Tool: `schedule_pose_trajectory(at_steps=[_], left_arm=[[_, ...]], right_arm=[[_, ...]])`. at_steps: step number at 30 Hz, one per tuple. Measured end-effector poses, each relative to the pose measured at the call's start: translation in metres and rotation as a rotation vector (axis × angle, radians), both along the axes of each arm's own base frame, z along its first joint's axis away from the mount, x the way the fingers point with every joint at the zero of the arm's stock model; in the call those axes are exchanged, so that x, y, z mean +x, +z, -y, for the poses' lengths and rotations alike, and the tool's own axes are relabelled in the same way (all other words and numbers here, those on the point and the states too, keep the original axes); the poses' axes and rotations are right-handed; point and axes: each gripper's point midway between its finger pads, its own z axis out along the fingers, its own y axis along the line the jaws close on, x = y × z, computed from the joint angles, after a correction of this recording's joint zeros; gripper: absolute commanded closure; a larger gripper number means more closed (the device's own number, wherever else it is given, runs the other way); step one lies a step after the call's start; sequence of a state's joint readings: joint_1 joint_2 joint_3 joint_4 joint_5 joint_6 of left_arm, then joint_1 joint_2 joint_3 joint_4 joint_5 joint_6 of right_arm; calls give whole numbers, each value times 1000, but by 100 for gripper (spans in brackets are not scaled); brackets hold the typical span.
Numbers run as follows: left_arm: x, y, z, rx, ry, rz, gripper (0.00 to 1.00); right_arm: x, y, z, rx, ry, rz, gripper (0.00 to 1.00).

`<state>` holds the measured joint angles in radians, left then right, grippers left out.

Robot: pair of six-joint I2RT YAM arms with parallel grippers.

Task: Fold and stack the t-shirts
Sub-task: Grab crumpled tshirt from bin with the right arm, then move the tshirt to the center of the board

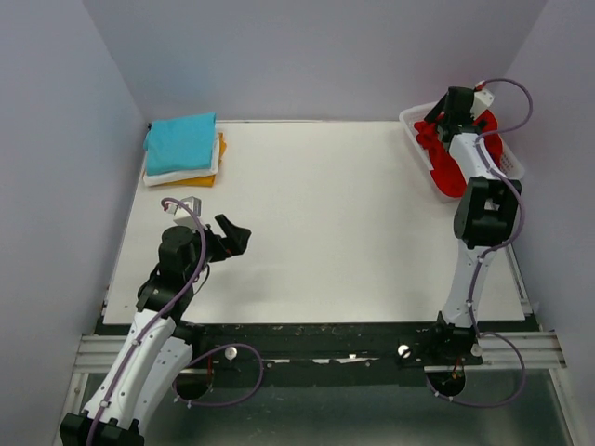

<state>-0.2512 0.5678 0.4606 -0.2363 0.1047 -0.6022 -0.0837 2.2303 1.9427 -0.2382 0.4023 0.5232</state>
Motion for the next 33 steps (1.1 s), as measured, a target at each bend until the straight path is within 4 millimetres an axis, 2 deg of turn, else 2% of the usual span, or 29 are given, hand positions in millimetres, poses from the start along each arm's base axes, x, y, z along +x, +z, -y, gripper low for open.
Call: schedule_pose_trajectory(at_steps=[2, 3, 4, 6, 7, 8, 9, 10, 12, 15, 17, 18, 20, 22, 24, 27, 30, 32, 33], left_arm=[[2, -2, -1, 5, 7, -8, 1], [2, -4, -1, 8, 10, -12, 1], [3, -4, -2, 10, 13, -15, 1], [4, -6, -3, 17, 21, -20, 2], [4, -7, -4, 19, 23, -22, 1], [5, -8, -4, 21, 26, -24, 2], [5, -9, -5, 23, 28, -27, 1], [5, -9, -5, 24, 30, -28, 2], [6, -10, -5, 28, 32, -31, 1], [6, -11, -5, 30, 32, -35, 1], [6, -11, -5, 30, 32, -34, 1], [6, -11, -5, 30, 32, -33, 1], [7, -10, -5, 28, 32, -28, 1], [7, -9, -5, 26, 30, -25, 1], [7, -8, -3, 22, 24, -23, 1], [7, -7, -2, 13, 19, -23, 2], [7, -6, 0, 1, 14, -22, 2], [6, -5, 1, -8, 9, -22, 1], [6, -4, 3, -14, 5, -21, 1]], right_arm=[[16, -25, 2, 1, -3, -18, 0], [25, -46, 5, 2, -9, -35, 1], [26, -51, 5, 2, -10, -40, 2], [31, -76, 8, 4, -23, -67, 13], [33, -87, 8, 5, -28, -77, 24], [34, -96, 9, 4, -33, -85, 48], [35, -100, 10, -4, -34, -87, 64], [36, -100, 12, -18, -35, -87, 79], [41, -94, 13, -24, -35, -56, 92], [34, -86, 14, -35, -38, -27, 98], [16, -79, 12, -39, -35, -17, 99], [5, -69, 11, -42, -33, -4, 99], [-16, -35, 6, -48, -23, 50, 99], [-31, 18, -1, -59, -11, 154, 99], [-46, 85, -9, -78, 5, 287, 99], [-65, 192, -40, -88, 99, 493, 99], [-76, 287, -96, -75, 307, 643, 99], [-87, 328, -147, -58, 494, 699, 98], [-96, 340, -176, -47, 598, 713, 97]])
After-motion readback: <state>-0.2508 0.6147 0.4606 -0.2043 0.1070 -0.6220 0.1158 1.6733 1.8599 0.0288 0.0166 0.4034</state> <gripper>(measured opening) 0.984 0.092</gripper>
